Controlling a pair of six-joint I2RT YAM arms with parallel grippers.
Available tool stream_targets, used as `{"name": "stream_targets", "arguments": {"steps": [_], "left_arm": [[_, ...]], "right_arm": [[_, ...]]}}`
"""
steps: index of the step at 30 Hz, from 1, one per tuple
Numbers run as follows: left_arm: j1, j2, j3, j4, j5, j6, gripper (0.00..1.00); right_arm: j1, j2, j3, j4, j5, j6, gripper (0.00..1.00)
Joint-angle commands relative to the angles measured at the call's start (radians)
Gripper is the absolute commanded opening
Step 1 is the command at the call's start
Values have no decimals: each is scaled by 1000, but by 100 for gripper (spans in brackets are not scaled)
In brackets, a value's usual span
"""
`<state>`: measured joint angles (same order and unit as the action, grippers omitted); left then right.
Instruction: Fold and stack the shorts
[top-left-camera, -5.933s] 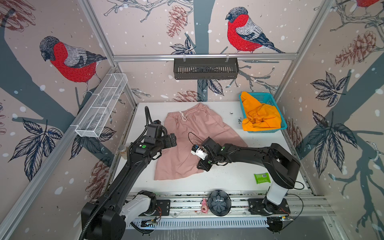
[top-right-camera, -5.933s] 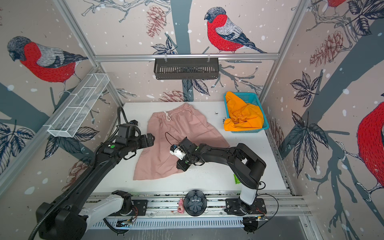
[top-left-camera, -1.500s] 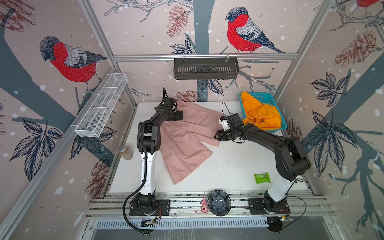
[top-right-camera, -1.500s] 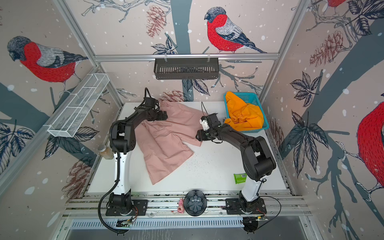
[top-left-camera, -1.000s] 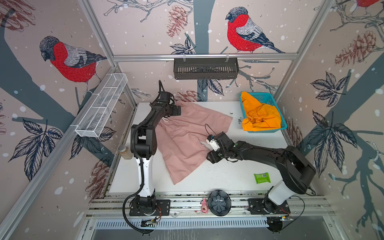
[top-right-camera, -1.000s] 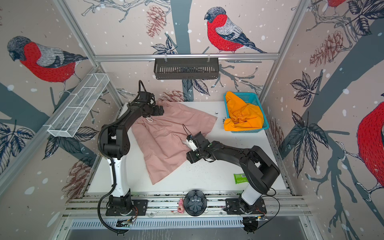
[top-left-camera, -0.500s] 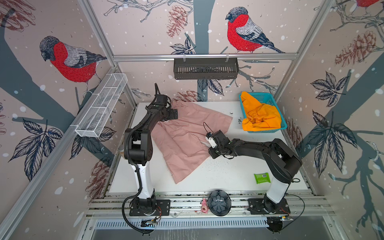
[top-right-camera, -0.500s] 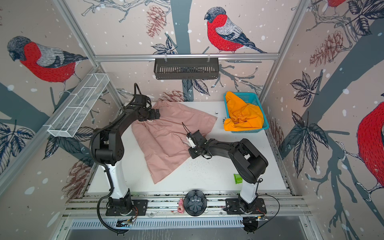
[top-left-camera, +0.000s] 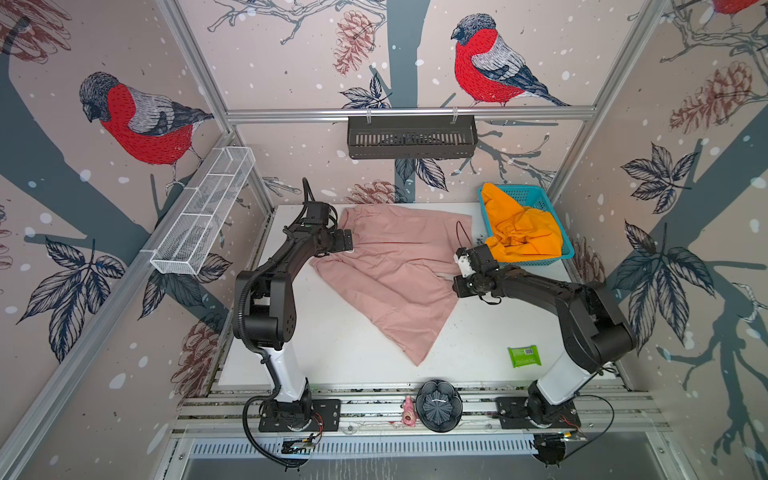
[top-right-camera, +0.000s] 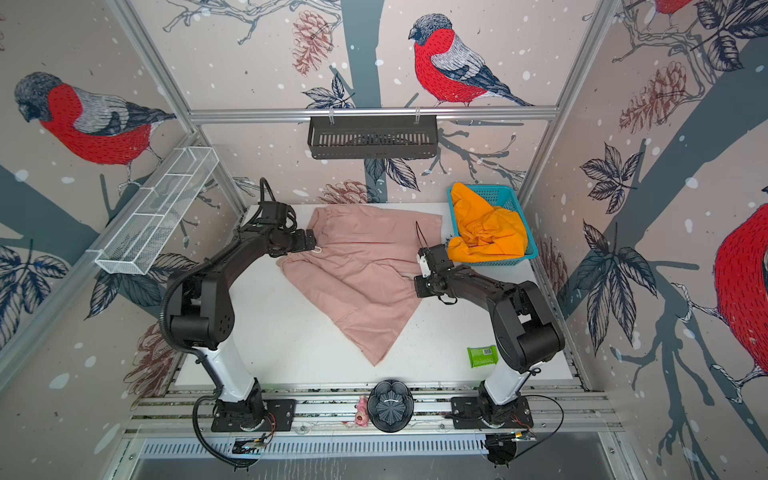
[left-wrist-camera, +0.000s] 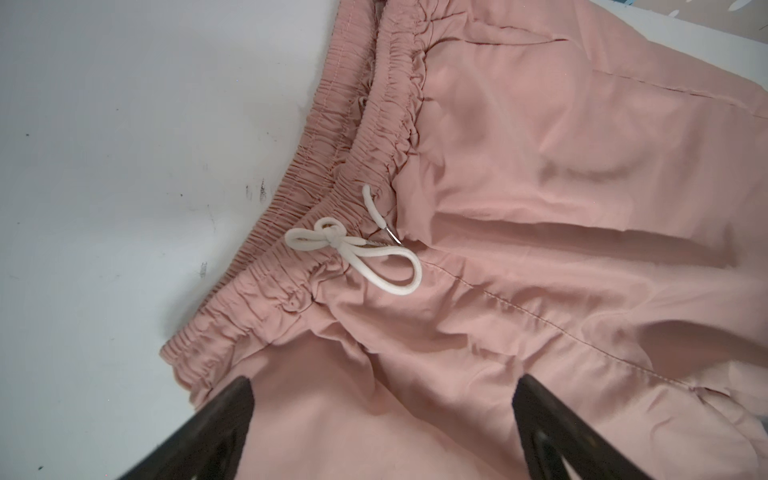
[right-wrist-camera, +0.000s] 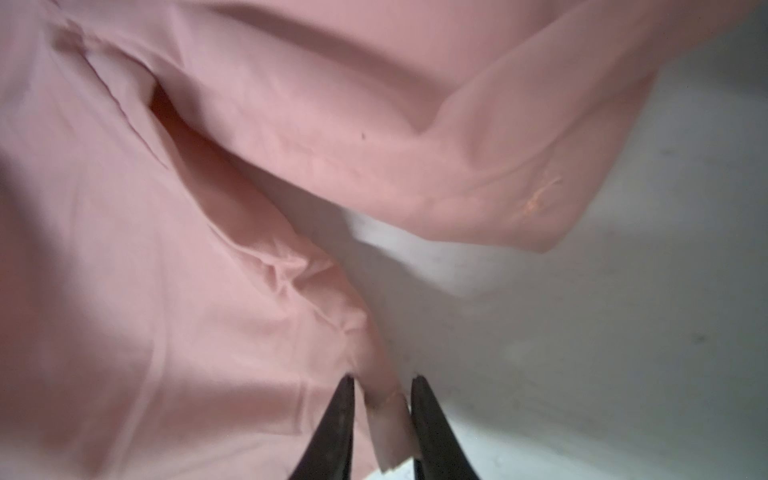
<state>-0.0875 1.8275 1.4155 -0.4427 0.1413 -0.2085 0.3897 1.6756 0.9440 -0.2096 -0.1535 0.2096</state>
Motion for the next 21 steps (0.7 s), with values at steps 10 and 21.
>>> {"name": "stream_targets", "arguments": {"steps": [10,21], "left_arm": [[-70,278,266,213,274,203,98],[-68,509,433,218,221,136,97]], "right_arm": [[56,-204,-83,-26,9,-1,65],[88,-249,-331,221,-72,215,69]]}}
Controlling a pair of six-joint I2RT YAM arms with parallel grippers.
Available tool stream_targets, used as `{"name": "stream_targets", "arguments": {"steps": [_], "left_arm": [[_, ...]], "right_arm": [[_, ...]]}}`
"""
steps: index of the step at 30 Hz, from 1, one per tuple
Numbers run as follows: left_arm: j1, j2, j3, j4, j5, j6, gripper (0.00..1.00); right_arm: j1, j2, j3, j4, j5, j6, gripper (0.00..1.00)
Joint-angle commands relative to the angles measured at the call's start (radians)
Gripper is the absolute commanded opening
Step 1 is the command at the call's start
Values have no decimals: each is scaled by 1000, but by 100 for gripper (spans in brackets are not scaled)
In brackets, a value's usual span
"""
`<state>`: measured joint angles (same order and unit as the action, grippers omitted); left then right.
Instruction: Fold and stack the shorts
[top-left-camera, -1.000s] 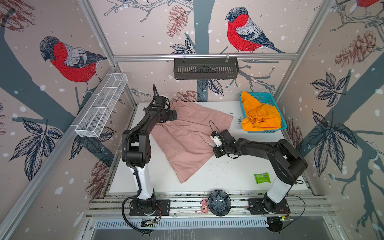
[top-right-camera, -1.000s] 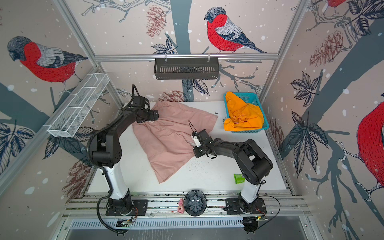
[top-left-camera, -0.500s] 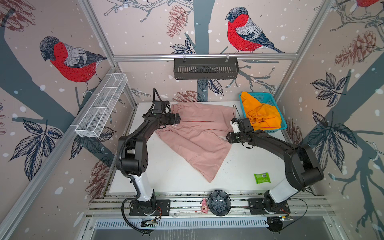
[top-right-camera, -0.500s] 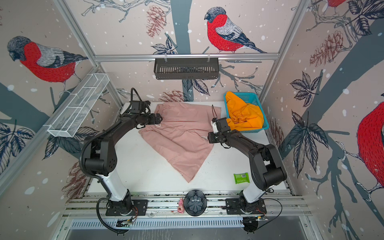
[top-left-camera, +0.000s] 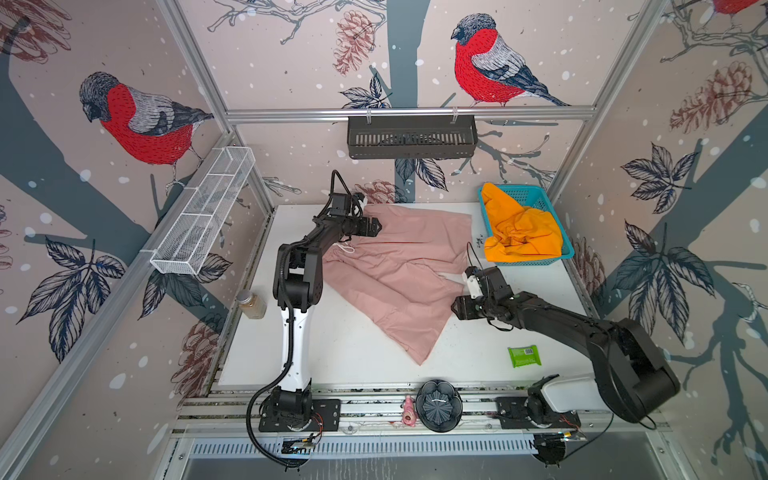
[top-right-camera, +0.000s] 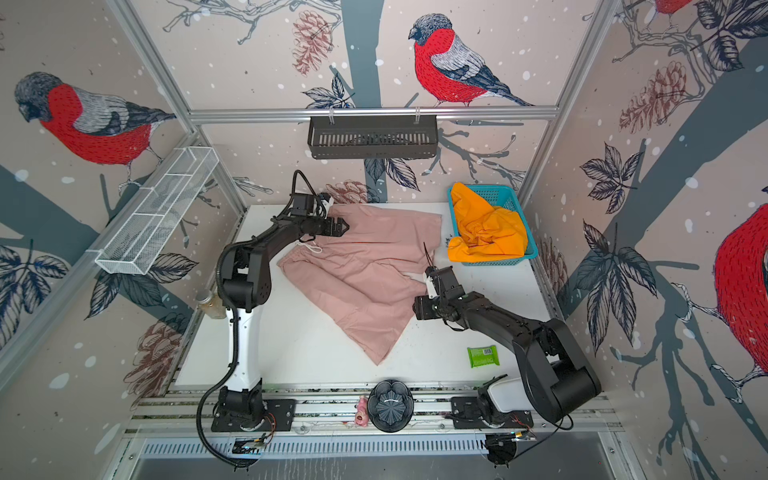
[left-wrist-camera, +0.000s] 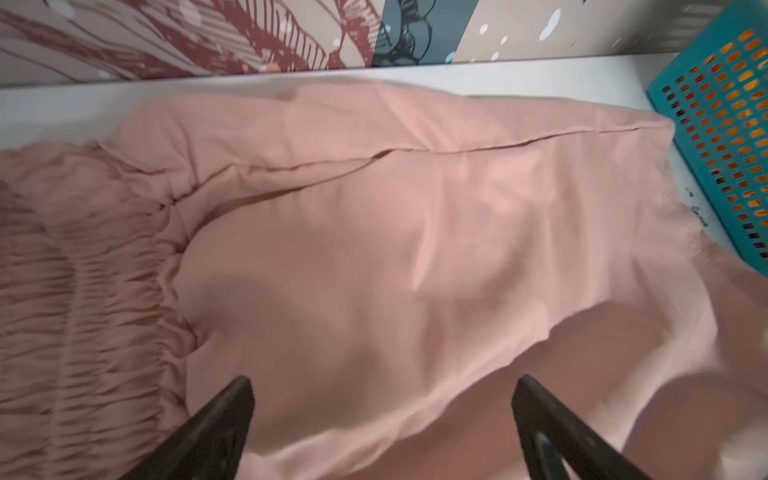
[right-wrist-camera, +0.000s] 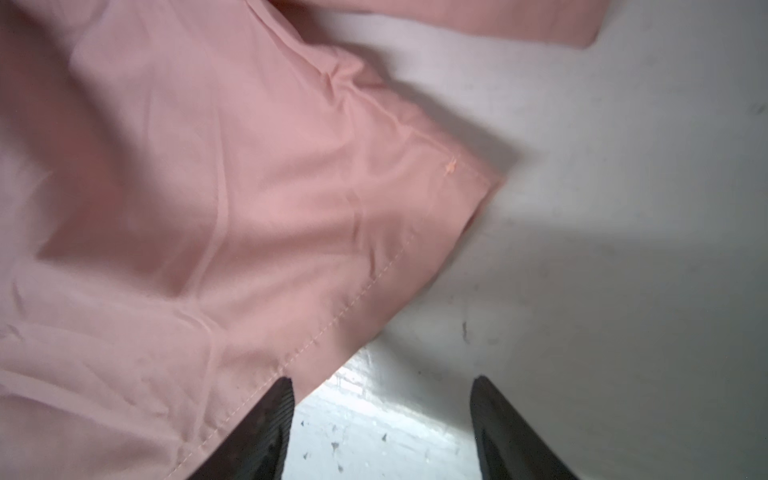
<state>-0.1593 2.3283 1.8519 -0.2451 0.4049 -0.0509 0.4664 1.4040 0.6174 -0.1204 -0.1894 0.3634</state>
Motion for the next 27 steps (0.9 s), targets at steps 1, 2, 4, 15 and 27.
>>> {"name": "stream_targets", "arguments": {"steps": [1,2,4,15,27], "left_arm": [[8,3,-19,16,-56,-29,97],[16,-11,-48,23,-67,-44,97],[32,-47,-110,34,-92,-74,97],[96,-210,-401,147,-136,-165,97],[98,-365,-542,162,-180,-233,97]], "right_arm": [[16,38,2,146,-30,63,69],[16,54,9,157,-26,62,69],[11,89,24,186,-19,54,69],[-77,416,290,212,-68,-63,32],[-193,549,613,54,-62,-157,38]]}}
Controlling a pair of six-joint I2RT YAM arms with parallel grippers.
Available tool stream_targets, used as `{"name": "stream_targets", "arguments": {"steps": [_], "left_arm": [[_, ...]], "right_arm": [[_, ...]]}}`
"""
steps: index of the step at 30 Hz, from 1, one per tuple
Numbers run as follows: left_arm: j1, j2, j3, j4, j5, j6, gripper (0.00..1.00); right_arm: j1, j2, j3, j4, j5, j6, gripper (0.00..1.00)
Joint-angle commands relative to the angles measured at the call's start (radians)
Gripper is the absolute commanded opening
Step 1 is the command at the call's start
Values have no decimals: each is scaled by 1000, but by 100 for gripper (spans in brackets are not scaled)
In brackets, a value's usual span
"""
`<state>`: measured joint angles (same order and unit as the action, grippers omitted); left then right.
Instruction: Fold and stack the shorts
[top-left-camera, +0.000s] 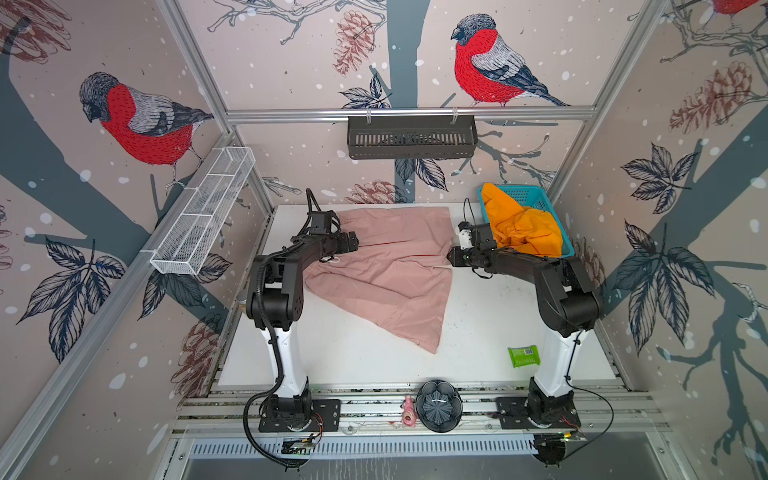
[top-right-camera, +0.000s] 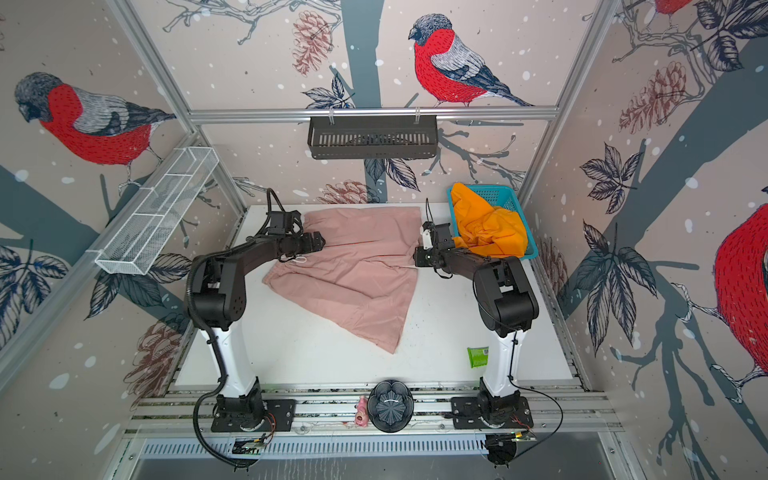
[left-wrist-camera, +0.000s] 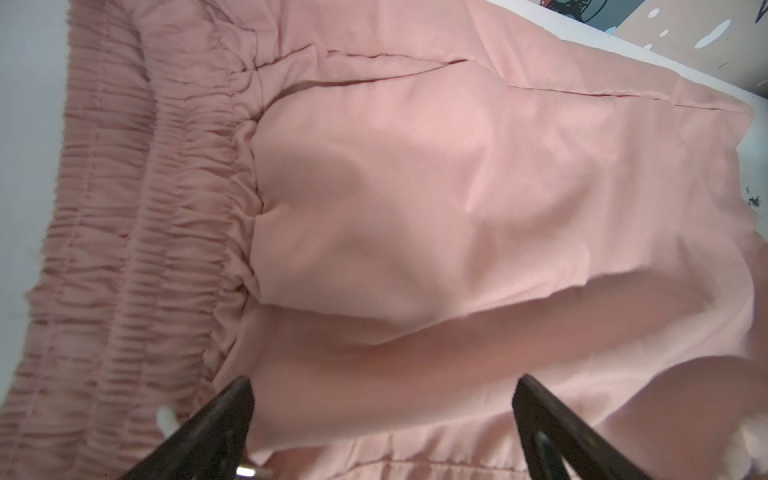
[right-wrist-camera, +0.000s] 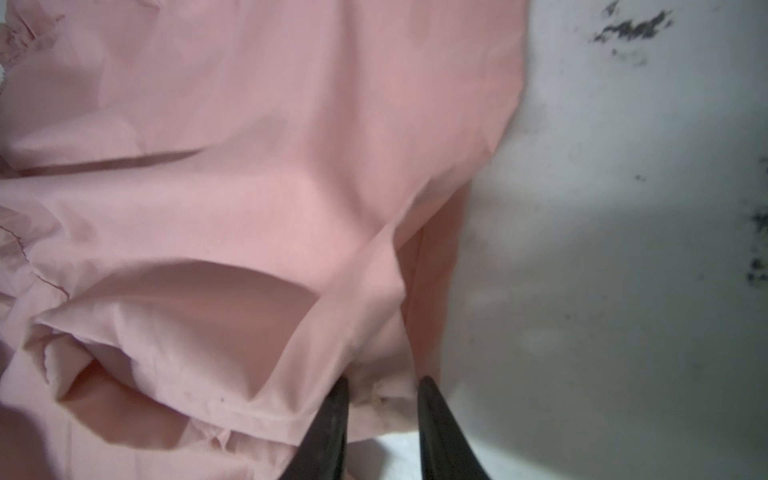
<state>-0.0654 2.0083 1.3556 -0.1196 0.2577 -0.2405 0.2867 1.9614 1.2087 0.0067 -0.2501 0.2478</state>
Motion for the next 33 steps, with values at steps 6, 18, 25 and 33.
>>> {"name": "stream_targets", "arguments": {"steps": [6,18,25,33], "left_arm": [[18,-139,-109,24,-92,-89,97],[21,-376,-311,61,-17,-192,97],[21,-589,-498,125,-146,-219,97],[23,-717,-578,49,-198,-227,97]], "right_arm": [[-5,-167,-42,-244,-41,-29,61],[390,-456,-440,-240,43,149,68],[455,-424,-480,-210,96,197,60],[439,-347,-455,-158,89,197,23]]}}
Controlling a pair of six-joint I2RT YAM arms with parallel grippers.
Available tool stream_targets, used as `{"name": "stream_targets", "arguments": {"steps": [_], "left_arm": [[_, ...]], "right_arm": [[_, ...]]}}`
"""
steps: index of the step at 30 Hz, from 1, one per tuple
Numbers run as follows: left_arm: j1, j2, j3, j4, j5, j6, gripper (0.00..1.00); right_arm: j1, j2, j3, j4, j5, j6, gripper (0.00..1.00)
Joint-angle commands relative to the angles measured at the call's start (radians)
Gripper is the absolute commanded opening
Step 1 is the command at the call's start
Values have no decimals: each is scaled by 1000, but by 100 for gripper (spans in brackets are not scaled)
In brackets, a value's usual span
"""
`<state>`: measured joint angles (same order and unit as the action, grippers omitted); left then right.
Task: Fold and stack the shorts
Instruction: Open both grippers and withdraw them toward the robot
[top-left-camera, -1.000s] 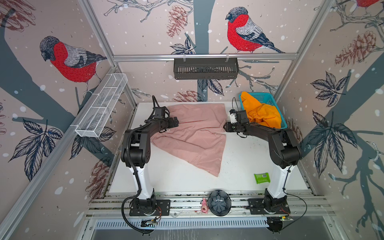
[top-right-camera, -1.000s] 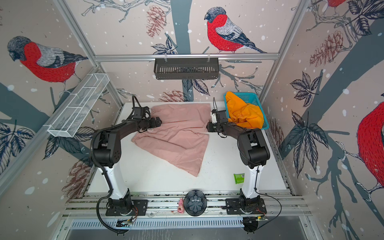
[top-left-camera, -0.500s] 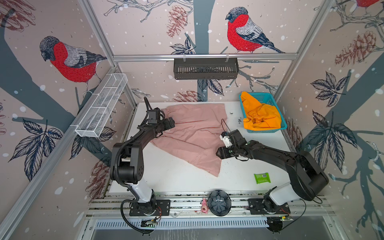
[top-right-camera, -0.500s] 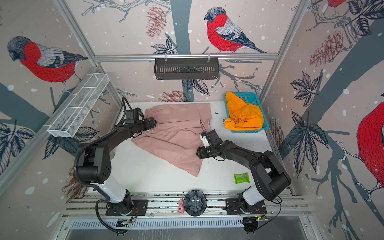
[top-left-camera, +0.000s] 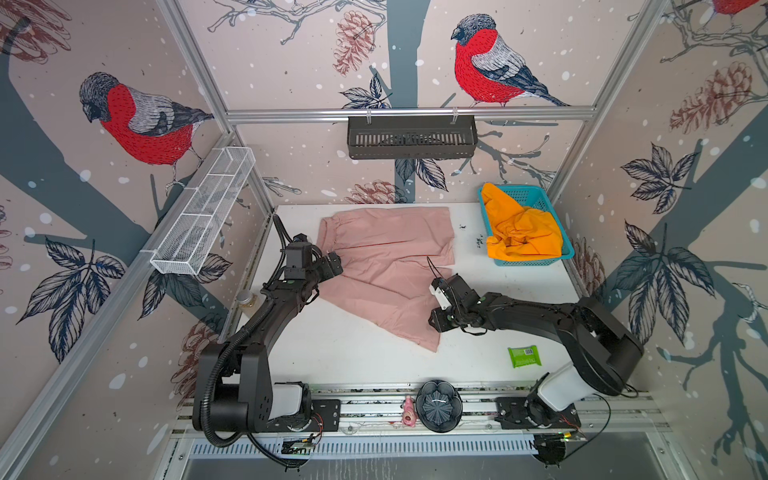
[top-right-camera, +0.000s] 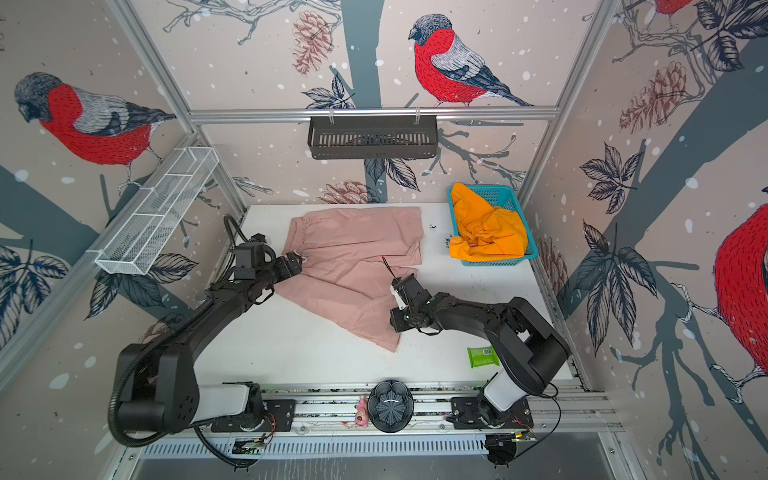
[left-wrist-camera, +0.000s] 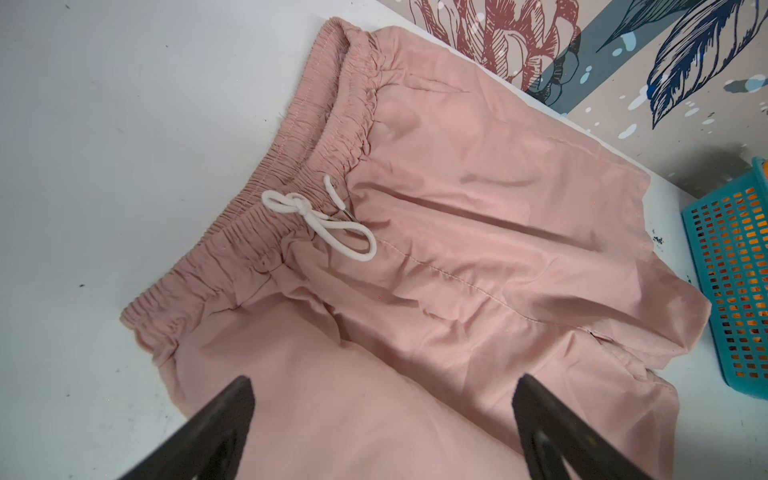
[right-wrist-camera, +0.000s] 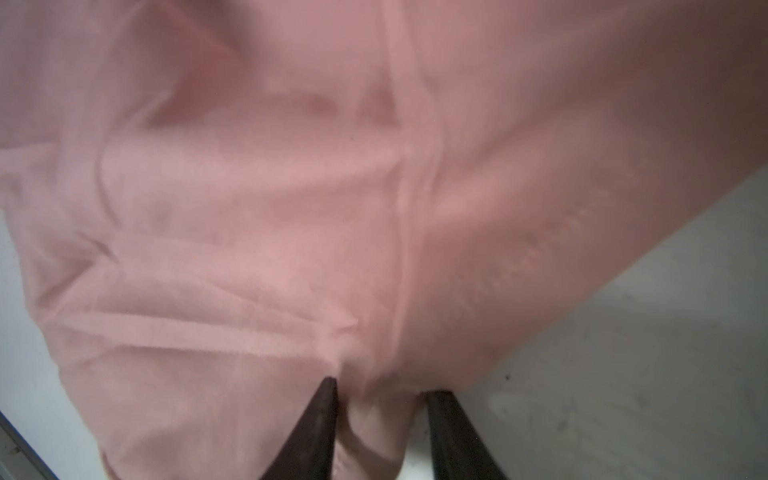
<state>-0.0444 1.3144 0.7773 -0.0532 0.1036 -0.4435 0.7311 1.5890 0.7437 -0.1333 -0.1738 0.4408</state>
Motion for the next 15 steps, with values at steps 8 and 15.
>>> {"name": "stream_targets", "arguments": {"steps": [8,15], "left_arm": [[2,-80,-2,-138,-119,-47,97],[2,-128,-100,-121,-3,-86,97]], "right_arm": [[-142,-36,11,-188,124,-18,2],[-323,-63,78,-226,106,-78,28]]}}
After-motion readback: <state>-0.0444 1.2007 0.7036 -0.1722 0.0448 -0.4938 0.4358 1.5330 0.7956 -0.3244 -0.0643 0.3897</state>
